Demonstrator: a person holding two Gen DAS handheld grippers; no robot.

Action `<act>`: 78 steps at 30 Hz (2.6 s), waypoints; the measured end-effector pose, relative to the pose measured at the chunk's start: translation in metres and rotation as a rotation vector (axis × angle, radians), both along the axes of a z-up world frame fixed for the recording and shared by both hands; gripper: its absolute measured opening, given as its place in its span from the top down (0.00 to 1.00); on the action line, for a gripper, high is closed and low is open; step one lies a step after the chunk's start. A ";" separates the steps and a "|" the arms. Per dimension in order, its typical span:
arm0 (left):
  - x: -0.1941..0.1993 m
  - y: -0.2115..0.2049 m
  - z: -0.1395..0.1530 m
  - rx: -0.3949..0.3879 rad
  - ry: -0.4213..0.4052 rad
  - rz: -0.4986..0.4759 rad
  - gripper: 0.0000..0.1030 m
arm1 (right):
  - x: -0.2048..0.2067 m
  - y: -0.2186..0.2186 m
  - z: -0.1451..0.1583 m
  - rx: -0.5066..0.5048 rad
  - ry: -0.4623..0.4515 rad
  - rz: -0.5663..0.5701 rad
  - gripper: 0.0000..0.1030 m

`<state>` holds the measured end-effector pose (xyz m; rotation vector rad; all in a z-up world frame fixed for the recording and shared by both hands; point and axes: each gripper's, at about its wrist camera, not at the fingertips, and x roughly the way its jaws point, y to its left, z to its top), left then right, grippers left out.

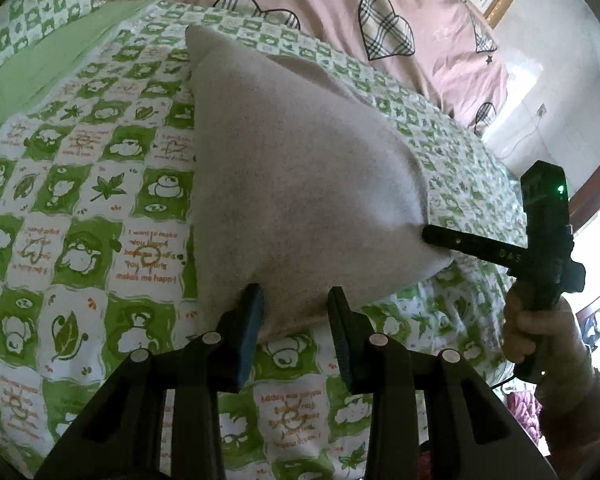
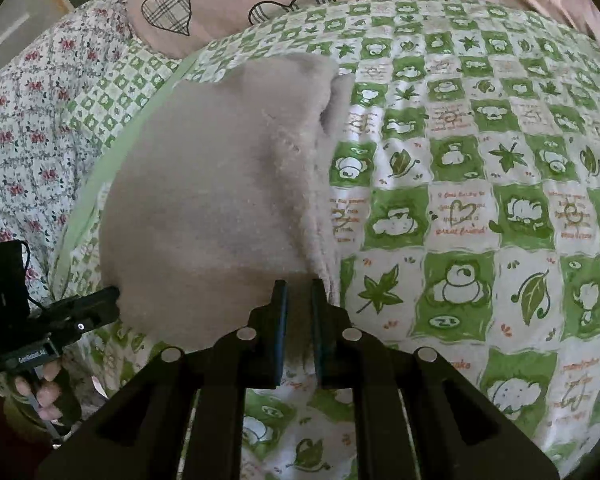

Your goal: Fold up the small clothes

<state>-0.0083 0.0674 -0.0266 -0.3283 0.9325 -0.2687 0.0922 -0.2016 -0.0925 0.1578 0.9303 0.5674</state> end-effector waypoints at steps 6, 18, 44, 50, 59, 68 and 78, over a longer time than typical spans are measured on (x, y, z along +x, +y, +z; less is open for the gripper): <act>-0.004 0.006 0.026 -0.005 -0.038 0.012 0.62 | -0.008 -0.011 0.021 0.035 -0.021 -0.038 0.85; 0.055 0.033 0.044 0.033 -0.041 0.154 0.59 | 0.023 0.000 0.052 0.083 -0.089 -0.060 0.74; 0.060 0.029 0.033 0.079 0.012 0.210 0.44 | 0.037 -0.007 0.026 0.023 -0.006 -0.134 0.53; 0.024 0.020 0.037 0.156 0.020 0.224 0.38 | 0.003 -0.009 0.038 0.035 -0.026 -0.109 0.47; -0.020 0.002 0.024 0.265 0.057 0.227 0.32 | -0.047 0.004 0.046 -0.007 -0.126 -0.038 0.24; -0.048 -0.014 0.029 0.325 0.031 0.203 0.21 | -0.076 0.004 0.028 -0.031 -0.126 -0.003 0.18; -0.041 -0.020 0.029 0.378 0.067 0.214 0.20 | -0.081 0.007 0.019 -0.033 -0.106 0.004 0.16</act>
